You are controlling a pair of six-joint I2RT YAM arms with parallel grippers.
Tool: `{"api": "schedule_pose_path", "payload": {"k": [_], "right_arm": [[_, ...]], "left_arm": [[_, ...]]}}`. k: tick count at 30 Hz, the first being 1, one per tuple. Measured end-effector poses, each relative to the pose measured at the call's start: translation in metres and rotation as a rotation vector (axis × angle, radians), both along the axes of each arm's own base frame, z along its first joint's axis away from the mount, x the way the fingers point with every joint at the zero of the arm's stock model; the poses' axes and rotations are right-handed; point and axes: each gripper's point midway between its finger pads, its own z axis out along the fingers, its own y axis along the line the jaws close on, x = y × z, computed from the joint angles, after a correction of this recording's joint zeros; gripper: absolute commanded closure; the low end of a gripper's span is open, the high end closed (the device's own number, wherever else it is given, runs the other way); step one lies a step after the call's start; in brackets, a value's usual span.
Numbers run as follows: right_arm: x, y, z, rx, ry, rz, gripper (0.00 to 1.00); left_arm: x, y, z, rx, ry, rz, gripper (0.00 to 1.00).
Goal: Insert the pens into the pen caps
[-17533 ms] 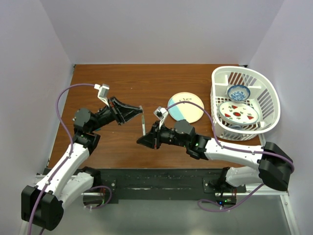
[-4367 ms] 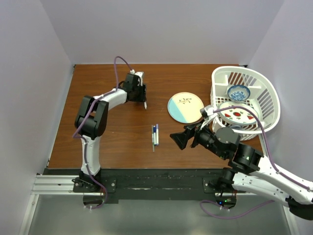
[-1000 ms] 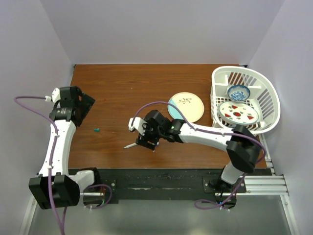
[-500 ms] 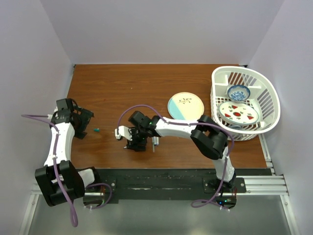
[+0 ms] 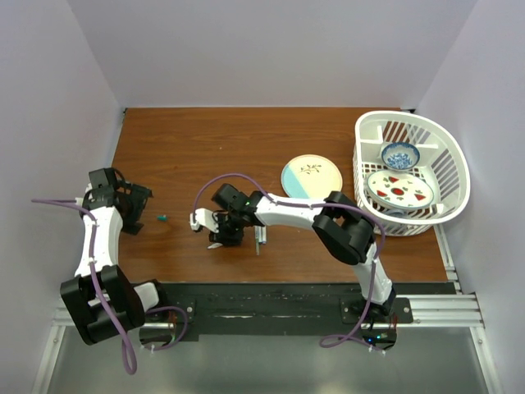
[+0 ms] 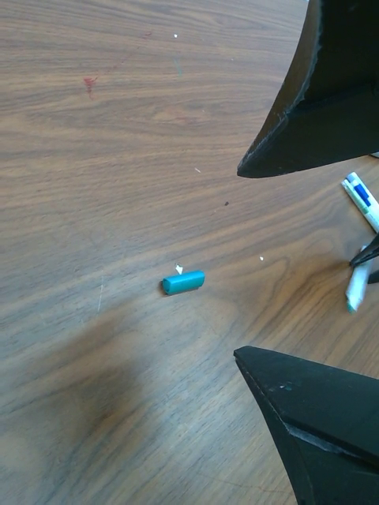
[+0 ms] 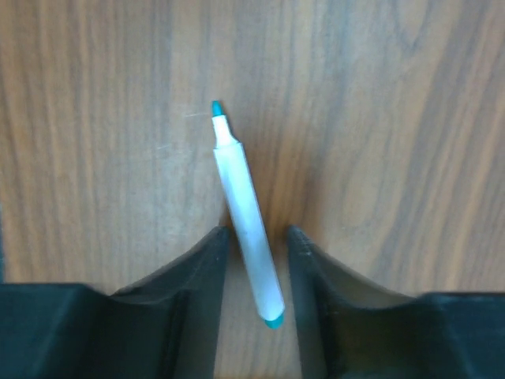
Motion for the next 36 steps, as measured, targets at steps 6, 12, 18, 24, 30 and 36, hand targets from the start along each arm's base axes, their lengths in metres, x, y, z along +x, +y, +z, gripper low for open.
{"api": "schedule_pose_path", "payload": {"k": [6, 12, 18, 24, 30, 36], "right_arm": [[0.003, -0.001, 0.000, -0.012, -0.008, -0.029, 1.00], [-0.011, -0.007, 0.002, 0.011, 0.016, -0.115, 1.00], [-0.025, -0.020, 0.023, 0.059, 0.077, -0.286, 1.00], [-0.023, -0.023, 0.078, 0.236, 0.081, -0.439, 1.00], [-0.022, -0.037, 0.107, 0.329, 0.071, -0.537, 1.00], [-0.023, -0.059, 0.119, 0.371, 0.039, -0.600, 1.00]], "left_arm": [[0.000, 0.002, 0.004, 0.012, -0.013, 0.007, 0.12], [0.001, 0.002, 0.014, 0.028, -0.054, 0.013, 0.19], [0.001, 0.000, 0.011, 0.014, -0.060, 0.030, 0.25], [0.005, -0.014, -0.008, -0.030, 0.006, 0.018, 0.34], [0.002, -0.025, -0.036, -0.061, 0.118, 0.019, 0.43], [-0.001, -0.042, -0.045, -0.038, 0.183, -0.034, 0.41]]}}
